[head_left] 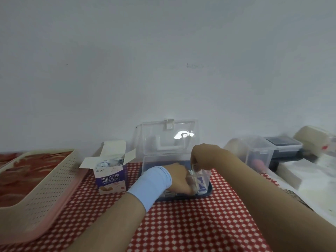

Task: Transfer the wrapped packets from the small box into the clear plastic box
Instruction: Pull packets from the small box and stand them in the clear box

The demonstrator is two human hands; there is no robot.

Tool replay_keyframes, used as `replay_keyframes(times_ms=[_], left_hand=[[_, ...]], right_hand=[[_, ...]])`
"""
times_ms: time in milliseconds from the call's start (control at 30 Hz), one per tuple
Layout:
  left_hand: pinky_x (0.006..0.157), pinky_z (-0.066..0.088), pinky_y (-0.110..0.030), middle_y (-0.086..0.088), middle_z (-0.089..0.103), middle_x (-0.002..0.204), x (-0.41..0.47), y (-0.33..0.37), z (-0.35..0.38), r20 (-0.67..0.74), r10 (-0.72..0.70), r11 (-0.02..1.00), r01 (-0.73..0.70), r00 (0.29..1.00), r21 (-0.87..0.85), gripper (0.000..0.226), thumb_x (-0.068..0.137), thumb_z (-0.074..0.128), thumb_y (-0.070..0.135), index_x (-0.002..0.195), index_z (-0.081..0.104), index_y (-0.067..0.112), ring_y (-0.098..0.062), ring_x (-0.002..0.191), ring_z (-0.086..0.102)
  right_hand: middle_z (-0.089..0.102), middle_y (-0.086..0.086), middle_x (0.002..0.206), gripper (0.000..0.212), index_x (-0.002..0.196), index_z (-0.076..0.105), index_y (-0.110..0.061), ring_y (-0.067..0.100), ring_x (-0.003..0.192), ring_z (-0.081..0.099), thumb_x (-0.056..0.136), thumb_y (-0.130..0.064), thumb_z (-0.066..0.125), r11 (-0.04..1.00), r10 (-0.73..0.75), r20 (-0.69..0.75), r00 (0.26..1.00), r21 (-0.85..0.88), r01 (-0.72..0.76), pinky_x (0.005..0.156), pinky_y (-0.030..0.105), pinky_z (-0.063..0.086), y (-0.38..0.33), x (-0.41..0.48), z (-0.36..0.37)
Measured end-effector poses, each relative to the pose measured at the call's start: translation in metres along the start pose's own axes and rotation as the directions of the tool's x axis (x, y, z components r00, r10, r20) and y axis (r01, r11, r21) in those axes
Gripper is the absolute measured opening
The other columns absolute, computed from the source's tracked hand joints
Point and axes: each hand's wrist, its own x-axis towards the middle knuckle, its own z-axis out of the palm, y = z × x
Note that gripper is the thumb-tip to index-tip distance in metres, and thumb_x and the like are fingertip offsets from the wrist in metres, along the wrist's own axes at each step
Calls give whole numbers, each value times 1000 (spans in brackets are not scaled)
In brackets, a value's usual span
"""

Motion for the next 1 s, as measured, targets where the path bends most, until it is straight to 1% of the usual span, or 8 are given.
replay_keyframes(times_ms=[167, 267, 400, 533, 600, 733, 867, 1000], left_hand=[[78, 56, -34, -1, 64, 82, 3, 1, -1, -6, 16, 999, -16, 1000, 32, 25, 82, 60, 52, 86, 60, 27, -19, 73, 60], [86, 57, -37, -1, 67, 104, 5, 2, 1, -1, 29, 997, -29, 1000, 71, 48, 80, 60, 53, 124, 55, 33, -22, 90, 66], [88, 56, -43, -4, 62, 106, 11, 5, 0, 16, -8, 987, 6, 1000, 160, 47, 70, 60, 57, 108, 58, 29, -22, 91, 61], [113, 35, -43, -3, 44, 147, 10, 10, -5, 94, 18, 971, -40, 995, 235, 50, 90, 57, 43, 140, 49, 41, -27, 132, 40], [117, 28, -45, 0, 36, 155, 8, 11, -7, 110, 50, 964, -76, 993, 254, 50, 92, 55, 44, 142, 45, 47, -27, 141, 30], [108, 42, -47, 1, 52, 142, 10, 8, -3, 78, 47, 979, -61, 996, 195, 48, 80, 57, 52, 128, 59, 44, -23, 127, 46], [81, 58, -40, -8, 67, 94, 2, 7, -3, -10, 42, 992, -40, 999, 116, 31, 74, 52, 52, 78, 61, 23, -20, 79, 58], [99, 46, -39, 1, 55, 134, -25, -4, -25, -102, 76, 995, -69, 992, 71, 52, 84, 60, 48, 130, 60, 25, -21, 114, 54]], right_hand=[[72, 1, 101, 26, 112, 73, -17, 18, 86, 68, 88, -26, 72, 983, -13, -27, 1000, -181, 8, 86, 32, 57, -8, 1, 6], [67, 0, 97, 21, 111, 71, -16, 18, 83, 62, 92, -18, 62, 965, -36, -52, 998, -262, 21, 85, 30, 55, -10, 0, 6], [60, 0, 86, 17, 108, 69, -14, 18, 78, 58, 93, -22, 64, 939, -65, -63, 996, -343, 40, 79, 29, 52, -11, -3, 7], [67, 2, 114, 29, 121, 66, -18, 22, 100, 66, 92, -14, 63, 958, -69, -99, 993, -285, 39, 86, 33, 54, -1, -5, 1], [66, 1, 117, 32, 120, 68, -23, 23, 106, 65, 91, -12, 60, 975, -71, -120, 990, -220, 43, 90, 36, 54, 4, -7, -5], [69, -2, 112, 27, 116, 71, -23, 21, 99, 66, 94, -19, 55, 975, -72, -58, 996, -213, 58, 87, 35, 54, 2, -13, -6], [70, 1, 116, 30, 121, 70, -20, 21, 98, 66, 98, -22, 51, 985, -55, 64, 996, -162, 65, 91, 35, 54, 0, -16, 2], [71, 2, 111, 28, 116, 73, -18, 20, 94, 66, 94, -16, 55, 999, -38, 45, 998, -11, 39, 91, 35, 55, 3, -19, -9]])
